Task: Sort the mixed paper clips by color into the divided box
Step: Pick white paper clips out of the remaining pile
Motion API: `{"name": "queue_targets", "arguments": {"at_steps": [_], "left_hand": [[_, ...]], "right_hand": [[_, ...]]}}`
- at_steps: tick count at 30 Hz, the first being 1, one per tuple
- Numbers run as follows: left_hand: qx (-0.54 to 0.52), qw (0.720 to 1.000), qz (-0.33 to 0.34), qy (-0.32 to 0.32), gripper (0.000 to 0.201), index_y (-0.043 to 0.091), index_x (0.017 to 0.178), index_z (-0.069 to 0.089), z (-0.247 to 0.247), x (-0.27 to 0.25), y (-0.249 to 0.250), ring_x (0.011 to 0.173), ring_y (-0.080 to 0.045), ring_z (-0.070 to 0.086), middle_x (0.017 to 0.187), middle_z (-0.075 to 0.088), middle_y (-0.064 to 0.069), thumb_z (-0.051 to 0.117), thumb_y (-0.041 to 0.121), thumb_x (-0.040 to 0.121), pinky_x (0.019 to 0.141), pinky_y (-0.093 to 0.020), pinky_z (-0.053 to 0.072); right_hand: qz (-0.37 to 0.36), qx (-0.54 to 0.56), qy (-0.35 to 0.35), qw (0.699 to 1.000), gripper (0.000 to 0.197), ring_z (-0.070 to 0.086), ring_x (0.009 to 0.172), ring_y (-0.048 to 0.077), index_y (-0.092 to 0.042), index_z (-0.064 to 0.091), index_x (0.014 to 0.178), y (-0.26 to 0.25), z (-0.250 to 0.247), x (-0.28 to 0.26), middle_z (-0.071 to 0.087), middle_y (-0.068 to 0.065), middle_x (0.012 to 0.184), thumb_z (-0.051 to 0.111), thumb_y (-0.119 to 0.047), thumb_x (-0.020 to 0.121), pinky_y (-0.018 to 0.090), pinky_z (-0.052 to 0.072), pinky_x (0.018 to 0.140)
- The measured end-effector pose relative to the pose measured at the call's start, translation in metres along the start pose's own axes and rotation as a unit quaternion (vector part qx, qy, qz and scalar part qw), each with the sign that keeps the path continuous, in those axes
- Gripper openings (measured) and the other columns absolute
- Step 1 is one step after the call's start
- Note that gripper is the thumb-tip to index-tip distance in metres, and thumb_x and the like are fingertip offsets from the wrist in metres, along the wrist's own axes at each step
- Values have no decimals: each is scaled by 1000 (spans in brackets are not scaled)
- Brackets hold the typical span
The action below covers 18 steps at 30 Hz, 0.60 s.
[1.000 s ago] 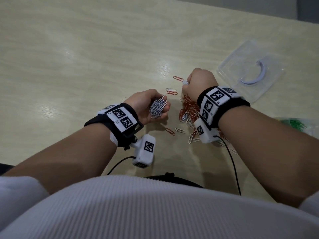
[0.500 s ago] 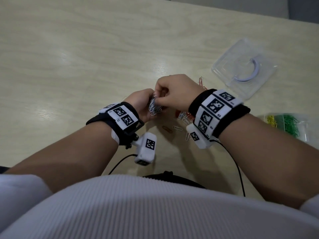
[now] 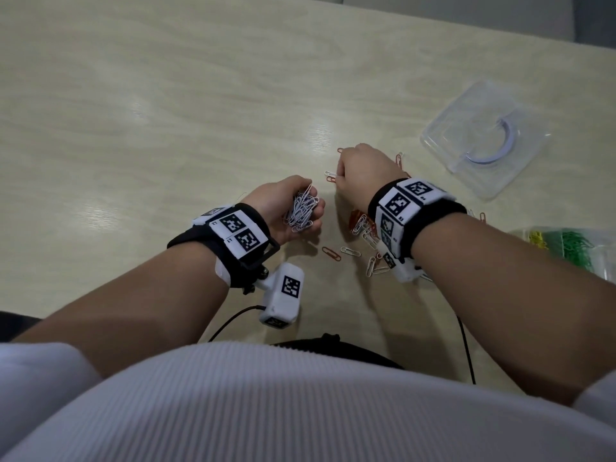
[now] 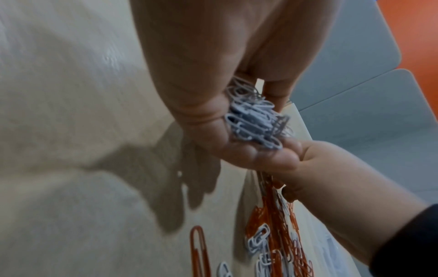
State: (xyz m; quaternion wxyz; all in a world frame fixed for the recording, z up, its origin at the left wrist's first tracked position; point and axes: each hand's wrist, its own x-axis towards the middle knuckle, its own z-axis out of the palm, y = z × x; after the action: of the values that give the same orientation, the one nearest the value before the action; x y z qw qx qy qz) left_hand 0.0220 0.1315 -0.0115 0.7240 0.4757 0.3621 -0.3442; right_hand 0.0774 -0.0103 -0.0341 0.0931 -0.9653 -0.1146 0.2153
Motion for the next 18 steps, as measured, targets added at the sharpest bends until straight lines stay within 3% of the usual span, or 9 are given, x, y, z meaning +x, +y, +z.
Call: {"name": "queue_targets", "arguments": {"at_steps": [4, 8, 10, 15, 18], "left_hand": [[4, 1000, 4, 8, 31, 14, 71, 48, 3, 0, 0, 44, -12, 54, 54, 55, -4, 46, 27, 99, 48, -20, 49], [17, 1000, 1, 8, 26, 13, 76, 47, 5, -1, -2, 43, -15, 52, 54, 56, -5, 48, 25, 99, 46, -19, 49], [26, 1000, 1, 4, 27, 13, 75, 47, 5, -1, -4, 42, -16, 52, 53, 55, -4, 46, 25, 99, 45, -19, 48], [19, 1000, 4, 1, 33, 10, 76, 54, 8, 0, -8, 44, -14, 55, 56, 57, -4, 40, 25, 102, 47, -19, 49], [3, 1000, 1, 8, 37, 7, 77, 56, 11, 2, -11, 45, -13, 56, 57, 58, -6, 36, 24, 103, 46, -20, 50]], "right_hand": [[17, -1, -28, 999, 11, 55, 79, 28, -11, 54, 86, 3, -7, -6, 51, 10, 90, 50, -21, 88, 29, 37, 62], [23, -23, -22, 999, 28, 58, 97, 29, -10, 54, 110, 3, -2, -15, 51, 10, 111, 51, -30, 92, 32, 37, 69], [23, -27, -14, 999, 31, 57, 101, 30, -9, 53, 115, 3, 0, -20, 51, 11, 114, 50, -30, 92, 33, 38, 71], [-7, -71, 20, 997, 28, 57, 103, 32, -8, 53, 115, 5, 2, -32, 52, 12, 114, 51, -21, 91, 36, 40, 73], [-18, 16, 90, 996, 18, 57, 92, 27, -15, 57, 105, 7, -6, -42, 54, 6, 106, 52, -23, 90, 33, 42, 71]]}}
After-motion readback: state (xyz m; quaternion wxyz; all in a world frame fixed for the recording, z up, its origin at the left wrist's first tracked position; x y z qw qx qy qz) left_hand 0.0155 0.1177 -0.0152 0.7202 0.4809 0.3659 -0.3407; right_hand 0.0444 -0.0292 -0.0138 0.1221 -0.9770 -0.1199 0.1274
